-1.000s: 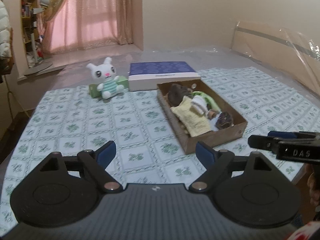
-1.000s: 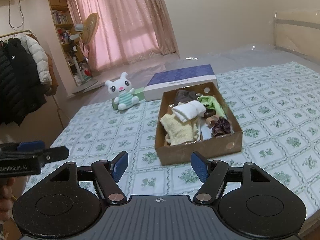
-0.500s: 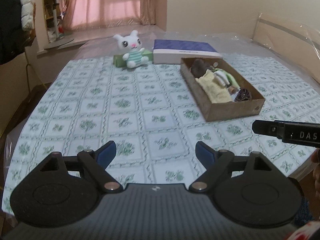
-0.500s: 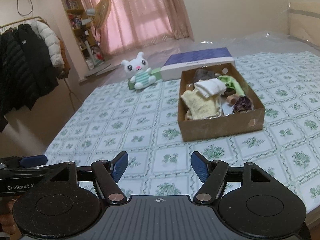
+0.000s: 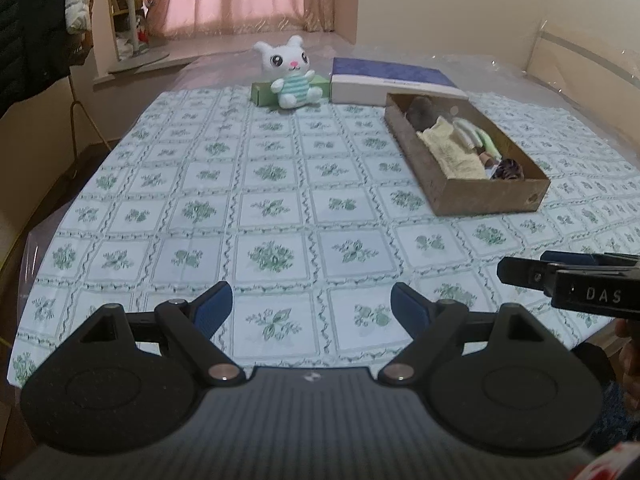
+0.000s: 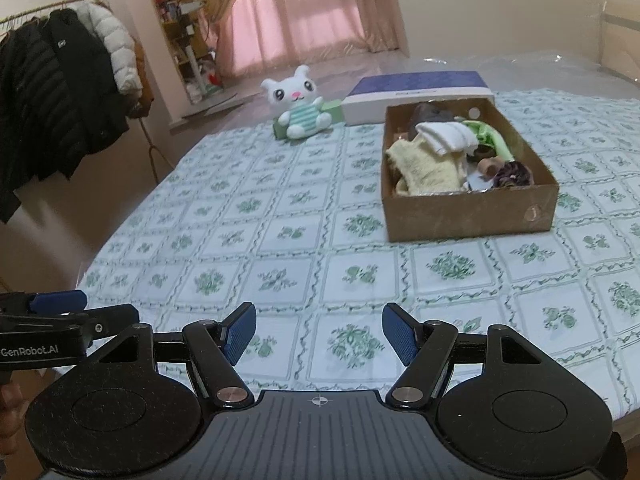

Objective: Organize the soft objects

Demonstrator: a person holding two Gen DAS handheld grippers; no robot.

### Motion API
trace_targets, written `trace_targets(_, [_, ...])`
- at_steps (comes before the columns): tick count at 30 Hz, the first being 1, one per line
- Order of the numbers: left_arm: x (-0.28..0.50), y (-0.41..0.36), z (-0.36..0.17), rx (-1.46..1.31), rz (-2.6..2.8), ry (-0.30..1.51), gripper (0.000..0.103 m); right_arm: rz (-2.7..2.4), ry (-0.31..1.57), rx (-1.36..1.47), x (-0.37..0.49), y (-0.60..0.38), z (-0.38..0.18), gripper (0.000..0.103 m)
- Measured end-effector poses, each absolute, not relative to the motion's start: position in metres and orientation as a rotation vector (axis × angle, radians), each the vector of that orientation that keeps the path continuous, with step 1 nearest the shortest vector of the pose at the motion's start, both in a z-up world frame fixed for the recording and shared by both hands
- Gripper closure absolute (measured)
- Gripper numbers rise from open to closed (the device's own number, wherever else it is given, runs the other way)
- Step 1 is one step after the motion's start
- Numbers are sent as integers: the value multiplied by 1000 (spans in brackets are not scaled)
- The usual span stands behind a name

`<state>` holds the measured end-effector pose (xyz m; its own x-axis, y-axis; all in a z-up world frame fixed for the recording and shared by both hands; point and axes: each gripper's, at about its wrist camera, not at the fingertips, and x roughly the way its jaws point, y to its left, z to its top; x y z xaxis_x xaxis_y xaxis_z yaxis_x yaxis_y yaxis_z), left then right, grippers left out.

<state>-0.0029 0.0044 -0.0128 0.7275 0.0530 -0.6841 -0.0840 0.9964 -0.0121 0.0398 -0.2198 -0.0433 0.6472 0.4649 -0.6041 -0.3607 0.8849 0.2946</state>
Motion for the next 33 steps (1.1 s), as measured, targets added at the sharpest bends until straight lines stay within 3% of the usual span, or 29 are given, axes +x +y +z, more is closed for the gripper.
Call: trace_targets(33, [5, 8, -38, -56, 97, 828, 18, 495, 807, 101, 47, -201, -65, 33])
